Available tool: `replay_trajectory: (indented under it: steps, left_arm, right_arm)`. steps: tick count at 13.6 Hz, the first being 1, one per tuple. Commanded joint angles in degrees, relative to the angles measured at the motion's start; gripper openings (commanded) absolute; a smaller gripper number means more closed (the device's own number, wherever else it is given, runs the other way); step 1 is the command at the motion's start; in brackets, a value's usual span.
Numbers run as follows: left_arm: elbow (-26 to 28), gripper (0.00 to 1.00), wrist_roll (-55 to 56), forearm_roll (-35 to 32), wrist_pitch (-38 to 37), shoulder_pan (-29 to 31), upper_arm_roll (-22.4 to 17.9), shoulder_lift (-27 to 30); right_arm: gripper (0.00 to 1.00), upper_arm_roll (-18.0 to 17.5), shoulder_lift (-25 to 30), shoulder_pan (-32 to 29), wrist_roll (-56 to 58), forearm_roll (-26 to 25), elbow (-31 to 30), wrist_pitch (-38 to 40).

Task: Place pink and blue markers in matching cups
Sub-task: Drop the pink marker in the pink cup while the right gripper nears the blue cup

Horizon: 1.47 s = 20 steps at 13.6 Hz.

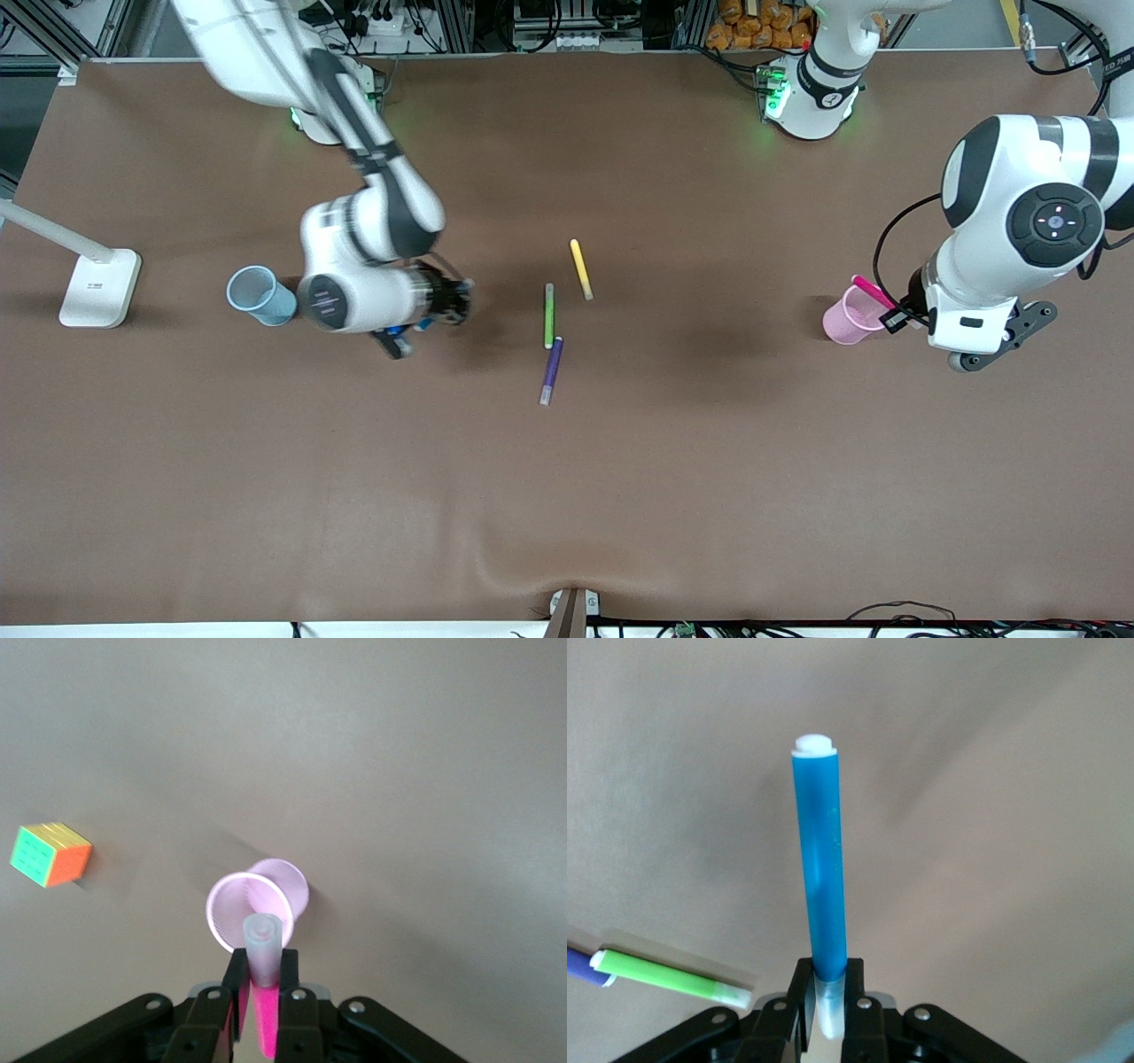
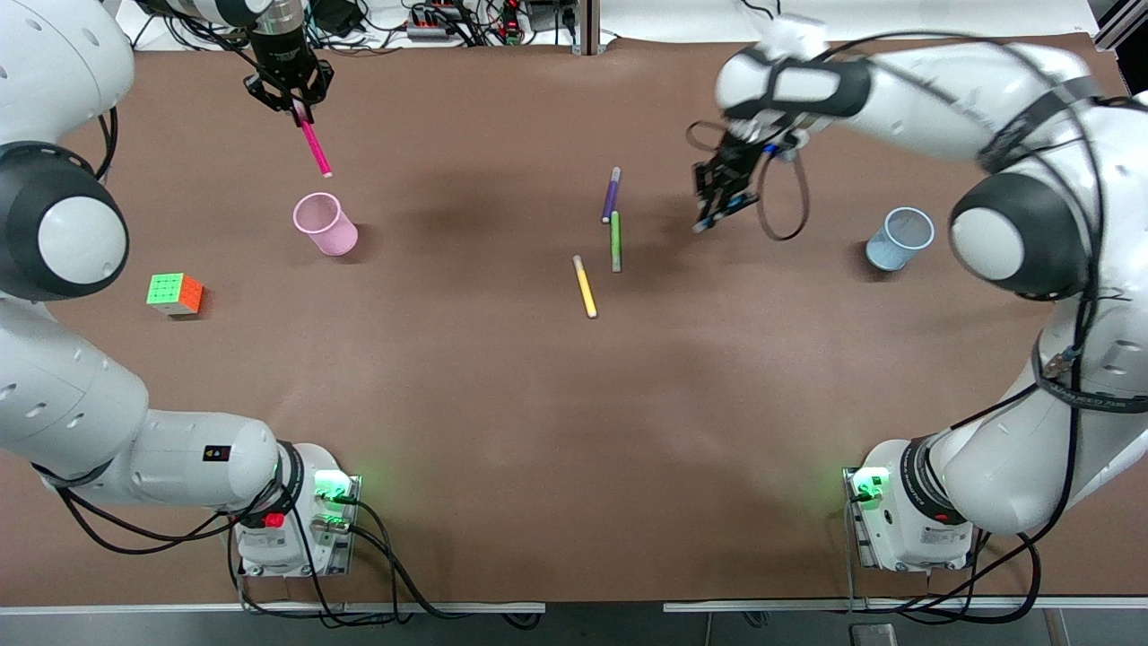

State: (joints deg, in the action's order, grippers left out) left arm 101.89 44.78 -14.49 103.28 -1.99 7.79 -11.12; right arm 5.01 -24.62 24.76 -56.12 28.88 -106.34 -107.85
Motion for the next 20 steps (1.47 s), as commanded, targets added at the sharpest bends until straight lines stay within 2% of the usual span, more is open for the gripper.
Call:
replay_trajectory:
  steps: [1,3,6,9,11,16,20]
  left_arm:
    - [1.6,0.00,-2.2,-4.4,-0.7,0.1,0.2,1.9]
    - [2.6,0.00,-1.9,-7.1,-0.7,0.1,0.2,1.8]
    - [5.1,0.00,-2.2,-10.9,0.1,1.9,0.4,2.5]
    - [7.8,0.00,-2.0,-11.5,2.8,2.0,0.3,3.6]
    - [10.1,0.00,6.5,-11.9,6.8,1.9,0.5,4.0]
    - [18.5,0.00,22.1,-15.6,16.2,1.4,1.9,5.1]
    - [20.9,0.00,26.3,-18.4,18.4,1.5,1.9,5.1]
  right_arm:
    - [0.00,-1.0,2.7,-6.6,4.6,1.0,-0.3,6.4]
    - [0.00,-1.0,3.2,-12.1,6.4,1.1,-0.2,10.3]
    - [0.00,-0.6,3.8,-19.8,13.0,6.1,-0.1,18.6]
    - [0.00,-0.5,5.0,-25.4,19.0,6.2,0.2,26.0]
    - [0.00,-0.5,5.0,-29.0,20.3,6.3,0.3,29.1]
    - [0.00,-0.4,2.6,-39.9,35.9,5.7,-0.3,34.3]
    - [0.00,-0.4,0.2,-42.3,40.0,3.2,-0.4,33.9]
